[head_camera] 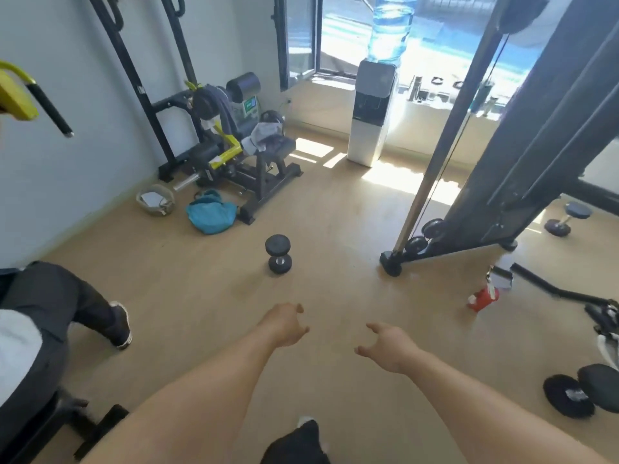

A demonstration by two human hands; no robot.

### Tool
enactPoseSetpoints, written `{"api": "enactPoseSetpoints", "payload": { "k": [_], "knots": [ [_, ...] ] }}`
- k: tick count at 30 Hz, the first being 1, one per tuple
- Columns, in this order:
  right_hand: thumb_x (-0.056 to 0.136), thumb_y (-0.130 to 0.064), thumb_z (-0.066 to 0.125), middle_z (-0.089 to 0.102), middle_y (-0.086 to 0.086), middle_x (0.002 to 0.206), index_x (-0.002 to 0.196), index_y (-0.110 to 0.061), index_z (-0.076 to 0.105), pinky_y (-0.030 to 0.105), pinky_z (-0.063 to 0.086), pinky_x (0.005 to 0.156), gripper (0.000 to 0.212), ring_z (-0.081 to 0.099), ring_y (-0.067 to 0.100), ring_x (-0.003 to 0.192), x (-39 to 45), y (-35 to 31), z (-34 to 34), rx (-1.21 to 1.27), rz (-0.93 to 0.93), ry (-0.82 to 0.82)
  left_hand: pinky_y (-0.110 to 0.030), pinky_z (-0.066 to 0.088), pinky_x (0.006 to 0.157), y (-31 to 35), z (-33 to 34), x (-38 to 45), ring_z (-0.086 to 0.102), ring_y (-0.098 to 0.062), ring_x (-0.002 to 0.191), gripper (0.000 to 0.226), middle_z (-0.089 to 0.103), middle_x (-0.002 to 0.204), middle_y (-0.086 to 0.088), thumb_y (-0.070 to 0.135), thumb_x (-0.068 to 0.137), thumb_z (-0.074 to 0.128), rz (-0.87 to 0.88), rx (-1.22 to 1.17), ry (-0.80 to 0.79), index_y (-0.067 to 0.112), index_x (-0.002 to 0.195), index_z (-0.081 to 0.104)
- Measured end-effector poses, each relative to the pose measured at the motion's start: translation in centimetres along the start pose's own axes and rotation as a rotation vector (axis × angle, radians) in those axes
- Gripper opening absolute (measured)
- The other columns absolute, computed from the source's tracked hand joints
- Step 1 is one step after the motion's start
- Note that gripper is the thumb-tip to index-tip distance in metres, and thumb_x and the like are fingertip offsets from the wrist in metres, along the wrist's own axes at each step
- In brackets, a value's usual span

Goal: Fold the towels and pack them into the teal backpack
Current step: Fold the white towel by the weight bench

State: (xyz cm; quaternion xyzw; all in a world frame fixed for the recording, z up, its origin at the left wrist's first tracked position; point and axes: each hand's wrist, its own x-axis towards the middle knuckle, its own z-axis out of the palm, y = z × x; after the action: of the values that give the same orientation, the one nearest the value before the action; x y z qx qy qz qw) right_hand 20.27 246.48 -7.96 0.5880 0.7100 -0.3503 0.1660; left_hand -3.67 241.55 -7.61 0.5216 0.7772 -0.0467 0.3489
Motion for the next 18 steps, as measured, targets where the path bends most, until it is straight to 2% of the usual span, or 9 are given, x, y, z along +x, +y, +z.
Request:
{"api": "enactPoseSetpoints", "payload": {
  "k": [7, 9, 11, 15, 18],
  "knots": [
    [0.093, -0.056, 0.063, 0.037, 0.004, 0.161, 0.160, -0.022, 0.026, 0.034, 0.039, 0.114, 0.084, 0.041, 0.027, 0.144, 14.6, -2.8, -11.2, -0.051, -0.009, -0.102, -0.035, 0.043, 0.109, 5.0, -10.6, 15.0, 0.049, -0.027, 0.137, 0.057, 0.047, 0.153, -0.004, 0.043, 0.099, 0.058, -0.020, 0.072, -0.062, 0.022, 0.150, 0.044],
    [0.094, -0.058, 0.059, 0.033, 0.005, 0.164, 0.162, -0.019, 0.023, 0.034, 0.036, 0.116, 0.086, 0.037, 0.027, 0.147, 18.8, -3.4, -13.5, -0.156, -0.041, -0.152, -0.038, 0.040, 0.113, 6.2, -12.4, 18.4, 0.046, -0.030, 0.140, 0.055, 0.045, 0.155, -0.006, 0.044, 0.104, 0.048, -0.022, 0.084, -0.083, 0.021, 0.153, 0.040],
    [0.097, -0.060, 0.053, 0.030, 0.006, 0.165, 0.162, -0.017, 0.020, 0.035, 0.033, 0.117, 0.085, 0.033, 0.028, 0.149, 24.6, -4.1, -16.7, -0.234, -0.078, -0.198, -0.040, 0.038, 0.113, 7.4, -14.4, 23.6, 0.044, -0.033, 0.139, 0.049, 0.045, 0.153, -0.010, 0.036, 0.110, 0.032, -0.027, 0.087, -0.110, 0.019, 0.155, 0.038],
    [0.106, -0.052, 0.035, 0.022, 0.007, 0.168, 0.162, -0.013, 0.018, 0.037, 0.028, 0.121, 0.070, 0.027, 0.030, 0.152, 34.6, -6.3, -23.6, -0.386, -0.173, -0.292, -0.040, 0.046, 0.099, 8.8, -19.0, 31.3, 0.058, -0.035, 0.123, 0.048, 0.061, 0.134, -0.016, 0.038, 0.109, 0.032, -0.198, 0.005, -0.072, 0.009, 0.139, 0.056],
    [0.110, -0.045, 0.029, 0.025, 0.009, 0.167, 0.160, -0.007, 0.024, 0.038, 0.026, 0.122, 0.063, 0.026, 0.030, 0.153, 40.0, -8.6, -29.2, -0.475, -0.230, -0.280, -0.043, 0.046, 0.105, 9.4, -22.1, 35.8, 0.054, -0.038, 0.126, 0.048, 0.053, 0.143, -0.016, 0.020, 0.109, 0.027, -0.254, -0.121, -0.067, 0.021, 0.156, 0.036]
  ]
}}
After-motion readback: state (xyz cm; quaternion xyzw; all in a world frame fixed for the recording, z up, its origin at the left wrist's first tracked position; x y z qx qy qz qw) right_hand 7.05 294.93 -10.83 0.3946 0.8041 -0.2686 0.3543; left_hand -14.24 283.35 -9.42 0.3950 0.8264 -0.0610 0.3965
